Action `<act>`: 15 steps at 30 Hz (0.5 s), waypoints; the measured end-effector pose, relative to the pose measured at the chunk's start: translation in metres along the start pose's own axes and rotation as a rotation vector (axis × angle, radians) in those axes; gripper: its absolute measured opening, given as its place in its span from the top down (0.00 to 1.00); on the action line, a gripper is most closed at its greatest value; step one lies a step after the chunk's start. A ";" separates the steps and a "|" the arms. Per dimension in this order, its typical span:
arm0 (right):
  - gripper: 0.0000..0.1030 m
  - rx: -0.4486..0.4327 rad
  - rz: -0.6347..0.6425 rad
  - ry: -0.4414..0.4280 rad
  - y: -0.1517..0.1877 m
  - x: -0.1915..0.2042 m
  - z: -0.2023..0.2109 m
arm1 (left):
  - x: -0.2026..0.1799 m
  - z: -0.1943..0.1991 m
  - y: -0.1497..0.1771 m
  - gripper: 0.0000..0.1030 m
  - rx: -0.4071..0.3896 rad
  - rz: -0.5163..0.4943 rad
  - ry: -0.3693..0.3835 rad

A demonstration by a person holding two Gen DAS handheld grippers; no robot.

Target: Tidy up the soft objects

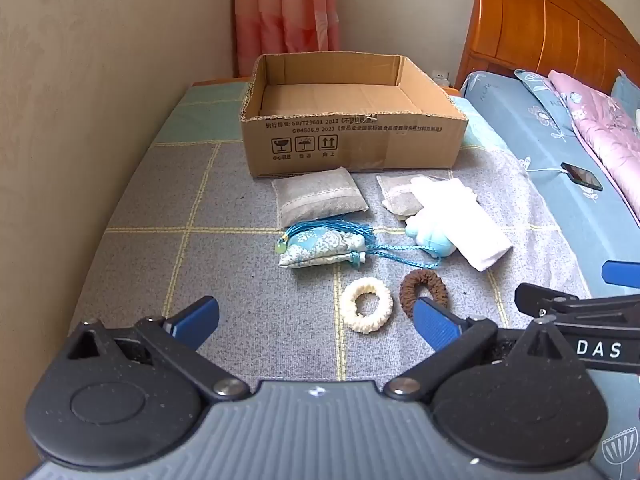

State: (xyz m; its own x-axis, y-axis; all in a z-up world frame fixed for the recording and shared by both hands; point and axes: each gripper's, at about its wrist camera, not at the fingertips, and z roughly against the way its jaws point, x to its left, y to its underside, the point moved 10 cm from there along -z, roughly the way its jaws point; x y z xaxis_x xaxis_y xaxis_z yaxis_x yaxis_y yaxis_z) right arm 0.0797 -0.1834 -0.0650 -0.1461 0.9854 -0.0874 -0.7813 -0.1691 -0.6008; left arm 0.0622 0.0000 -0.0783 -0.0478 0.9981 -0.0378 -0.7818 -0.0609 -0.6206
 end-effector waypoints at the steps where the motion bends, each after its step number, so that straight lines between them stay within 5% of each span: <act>1: 0.00 0.000 0.001 0.000 0.000 0.000 0.000 | 0.000 0.000 0.000 0.00 -0.002 -0.002 0.000; 15: 0.00 -0.014 0.005 0.009 -0.002 -0.002 0.002 | -0.001 0.002 -0.003 0.00 -0.017 -0.010 -0.009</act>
State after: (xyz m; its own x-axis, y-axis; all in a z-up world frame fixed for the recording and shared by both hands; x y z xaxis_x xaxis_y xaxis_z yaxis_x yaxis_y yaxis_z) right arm 0.0799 -0.1847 -0.0623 -0.1441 0.9847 -0.0976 -0.7722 -0.1736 -0.6113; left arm 0.0627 -0.0007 -0.0747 -0.0458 0.9987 -0.0244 -0.7714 -0.0509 -0.6344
